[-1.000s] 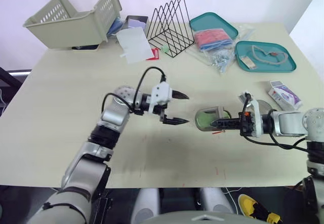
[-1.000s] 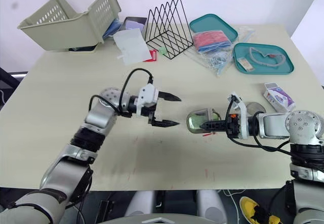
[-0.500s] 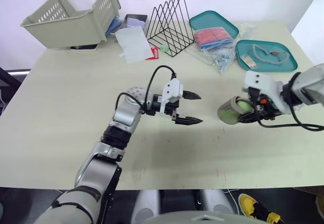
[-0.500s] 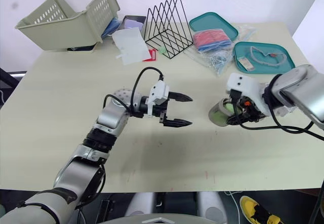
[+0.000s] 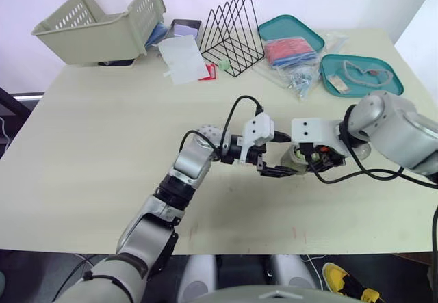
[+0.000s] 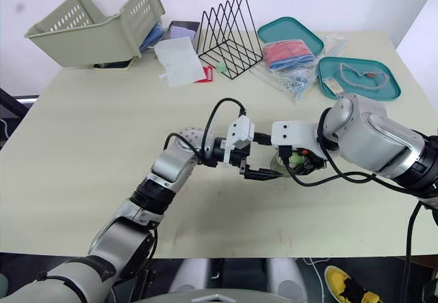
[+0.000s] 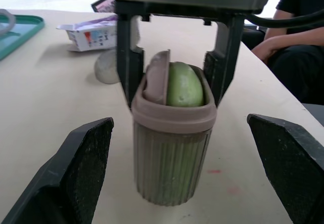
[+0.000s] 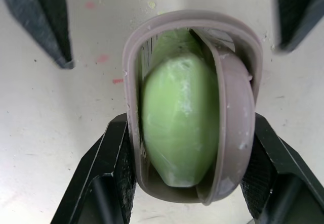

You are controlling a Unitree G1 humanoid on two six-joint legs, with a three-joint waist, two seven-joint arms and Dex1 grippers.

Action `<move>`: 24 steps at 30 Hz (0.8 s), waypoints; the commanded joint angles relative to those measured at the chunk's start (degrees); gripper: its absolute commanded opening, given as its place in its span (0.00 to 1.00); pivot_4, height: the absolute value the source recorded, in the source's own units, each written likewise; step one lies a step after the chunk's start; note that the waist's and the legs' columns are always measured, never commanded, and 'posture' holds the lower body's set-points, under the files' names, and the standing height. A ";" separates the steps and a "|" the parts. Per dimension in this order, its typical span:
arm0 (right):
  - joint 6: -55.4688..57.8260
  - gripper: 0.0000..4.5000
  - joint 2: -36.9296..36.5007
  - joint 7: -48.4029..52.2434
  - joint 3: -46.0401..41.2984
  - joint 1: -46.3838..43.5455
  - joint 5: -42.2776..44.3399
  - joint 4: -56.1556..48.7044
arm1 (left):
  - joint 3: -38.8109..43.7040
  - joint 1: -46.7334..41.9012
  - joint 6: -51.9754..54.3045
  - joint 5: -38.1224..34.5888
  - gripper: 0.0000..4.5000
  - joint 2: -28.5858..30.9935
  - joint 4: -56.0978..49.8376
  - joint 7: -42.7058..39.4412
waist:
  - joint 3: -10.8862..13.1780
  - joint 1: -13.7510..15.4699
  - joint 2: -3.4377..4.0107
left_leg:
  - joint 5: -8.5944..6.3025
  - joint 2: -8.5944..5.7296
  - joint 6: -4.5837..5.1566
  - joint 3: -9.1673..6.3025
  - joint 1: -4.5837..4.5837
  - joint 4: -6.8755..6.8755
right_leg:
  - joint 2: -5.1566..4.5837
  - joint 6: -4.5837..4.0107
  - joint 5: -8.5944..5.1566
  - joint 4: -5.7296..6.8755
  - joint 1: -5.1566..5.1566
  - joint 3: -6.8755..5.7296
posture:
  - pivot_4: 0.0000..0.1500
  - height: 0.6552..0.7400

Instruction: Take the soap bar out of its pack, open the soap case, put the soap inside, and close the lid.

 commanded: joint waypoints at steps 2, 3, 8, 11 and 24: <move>-1.88 0.46 0.67 1.54 -0.40 0.21 -3.08 0.89 | 0.79 -1.75 -0.65 -0.28 1.00 -0.84 0.19 0.72 | 0.00 -0.09 0.00 | 0.00 0.00 0.00 0.01 0.10 0.02 | 0.00 0.01 0.00 0.01 0.11 0.00 | 1.00 1.00; -2.02 0.46 0.95 1.88 -0.60 0.30 -3.38 1.04 | 0.83 -1.84 -0.73 -0.32 1.00 -0.88 0.35 0.73 | 0.00 -0.14 0.00 | 0.00 0.00 0.00 0.01 0.13 0.03 | 0.00 0.01 0.00 0.00 0.13 0.00 | 1.00 1.00; -2.44 0.46 1.94 3.06 -1.13 0.51 -4.82 1.64 | -0.13 -2.15 -2.15 0.83 1.00 -0.95 1.40 0.67 | 0.00 -0.23 0.00 | 0.00 0.01 0.00 0.01 0.15 0.02 | 0.00 0.00 0.00 0.01 0.15 0.00 | 1.00 1.00; -2.60 0.46 2.29 3.70 -1.43 0.65 -5.57 1.93 | -0.18 -2.14 -2.48 1.32 1.00 -1.37 1.65 0.83 | 0.00 -0.22 0.00 | 0.00 0.01 0.00 0.01 0.16 0.03 | 0.01 0.00 0.01 0.02 0.15 0.00 | 1.00 1.00; -3.11 0.46 3.79 4.85 -2.76 1.05 -8.04 2.58 | -0.42 -3.13 -5.15 3.76 0.91 -2.73 4.60 1.45 | 0.00 -0.29 0.00 | 0.00 0.02 0.00 0.02 0.20 0.03 | 0.01 0.00 0.01 0.03 0.18 0.00 | 1.00 1.00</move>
